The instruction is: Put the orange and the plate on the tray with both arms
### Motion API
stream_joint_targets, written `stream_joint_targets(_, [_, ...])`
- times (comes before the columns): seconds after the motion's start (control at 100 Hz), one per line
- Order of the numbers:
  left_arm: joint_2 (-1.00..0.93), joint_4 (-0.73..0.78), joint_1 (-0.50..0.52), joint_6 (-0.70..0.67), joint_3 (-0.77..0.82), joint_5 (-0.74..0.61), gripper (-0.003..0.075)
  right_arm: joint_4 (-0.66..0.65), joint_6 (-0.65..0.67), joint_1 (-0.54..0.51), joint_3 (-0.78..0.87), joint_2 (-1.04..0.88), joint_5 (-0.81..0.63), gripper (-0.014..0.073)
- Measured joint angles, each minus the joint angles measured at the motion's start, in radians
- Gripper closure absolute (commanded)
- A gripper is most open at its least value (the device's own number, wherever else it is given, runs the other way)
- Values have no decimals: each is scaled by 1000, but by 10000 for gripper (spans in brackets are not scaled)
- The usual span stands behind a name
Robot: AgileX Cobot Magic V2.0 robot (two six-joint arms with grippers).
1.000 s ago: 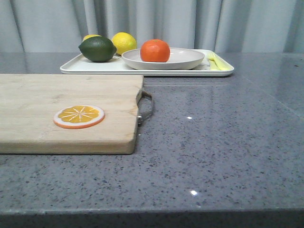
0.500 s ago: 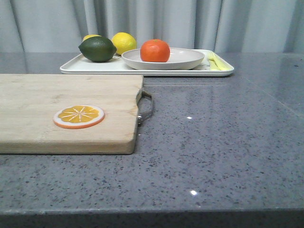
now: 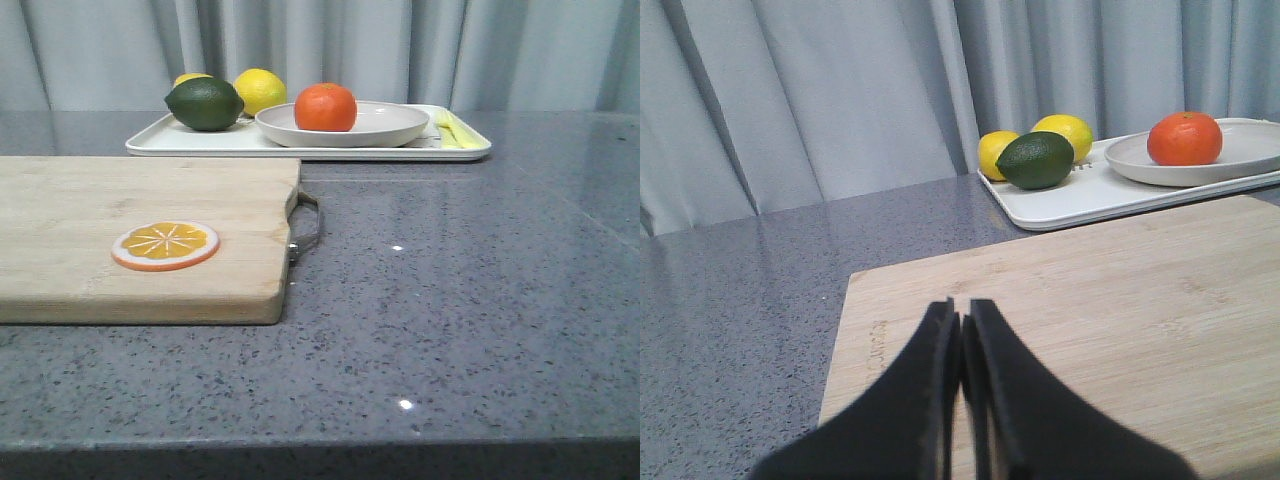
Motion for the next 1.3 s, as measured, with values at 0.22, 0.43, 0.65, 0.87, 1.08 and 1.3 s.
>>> stream_joint_targets(0.22, [0, 0, 0, 0, 0, 0, 739, -75, 25, 0, 120, -145, -59, 660])
stream_joint_targets(0.43, [0, 0, 0, 0, 0, 0, 739, -86, 28, 0, 241, -300, -88, 660])
stream_joint_targets(0.65, [0, 0, 0, 0, 0, 0, 739, -89, 40, 0, 314, -323, -146, 660])
stream_joint_targets(0.87, [0, 0, 0, 0, 0, 0, 739, -89, 47, 0, 316, -323, -165, 660])
stream_joint_targets(1.08, [0, 0, 0, 0, 0, 0, 739, -89, 47, 0, 316, -323, -169, 660])
stream_joint_targets(1.3, [0, 0, 0, 0, 0, 0, 739, -89, 47, 0, 316, -323, -169, 660])
